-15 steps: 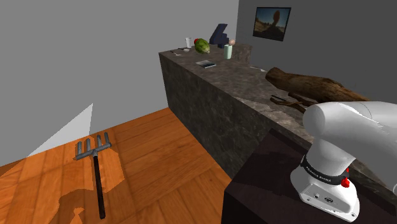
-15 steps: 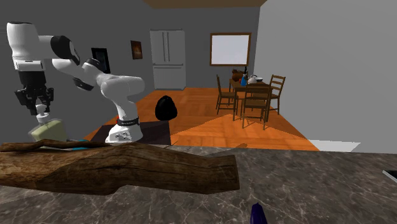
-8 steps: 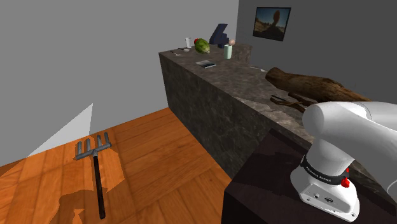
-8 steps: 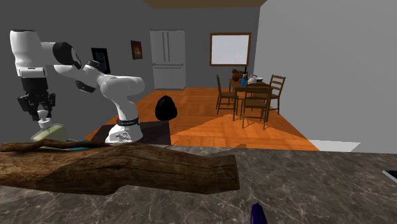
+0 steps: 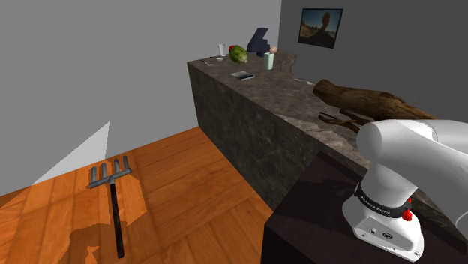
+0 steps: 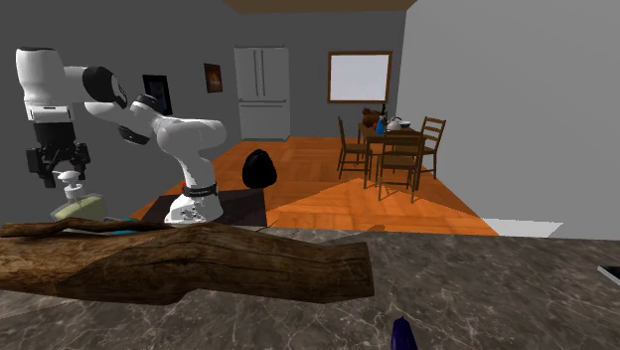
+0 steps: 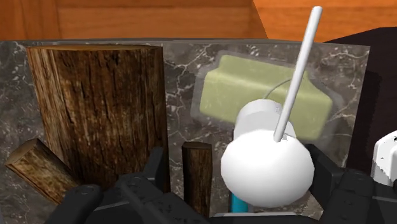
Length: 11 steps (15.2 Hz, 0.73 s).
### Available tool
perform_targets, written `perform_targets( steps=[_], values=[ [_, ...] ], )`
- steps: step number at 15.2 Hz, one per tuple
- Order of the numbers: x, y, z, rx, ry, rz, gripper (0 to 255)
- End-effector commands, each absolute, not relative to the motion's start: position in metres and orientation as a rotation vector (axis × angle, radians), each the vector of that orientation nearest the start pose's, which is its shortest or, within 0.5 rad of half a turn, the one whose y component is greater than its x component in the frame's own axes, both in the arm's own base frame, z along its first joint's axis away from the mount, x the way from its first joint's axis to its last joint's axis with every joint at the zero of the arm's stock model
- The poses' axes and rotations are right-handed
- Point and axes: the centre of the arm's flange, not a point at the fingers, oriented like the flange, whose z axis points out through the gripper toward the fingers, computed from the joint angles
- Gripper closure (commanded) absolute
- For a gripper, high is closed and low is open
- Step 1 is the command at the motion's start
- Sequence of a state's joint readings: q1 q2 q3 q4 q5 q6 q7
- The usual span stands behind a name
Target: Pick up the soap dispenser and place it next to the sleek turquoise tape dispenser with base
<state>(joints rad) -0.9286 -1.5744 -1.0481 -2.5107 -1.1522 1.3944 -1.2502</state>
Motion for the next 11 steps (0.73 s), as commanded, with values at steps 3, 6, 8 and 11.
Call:
perform_targets(
  steps=[3, 6, 8, 11],
  values=[
    [-0.288, -0.252, 0.425, -3.242, 0.402, -0.018, 0],
    [-0.288, -0.247, 0.464, -3.242, 0.402, -0.018, 0],
    [-0.287, -0.246, 0.474, -3.242, 0.402, -0.018, 0],
    [-0.287, -0.246, 0.474, -3.242, 0.402, -0.018, 0]
  ],
)
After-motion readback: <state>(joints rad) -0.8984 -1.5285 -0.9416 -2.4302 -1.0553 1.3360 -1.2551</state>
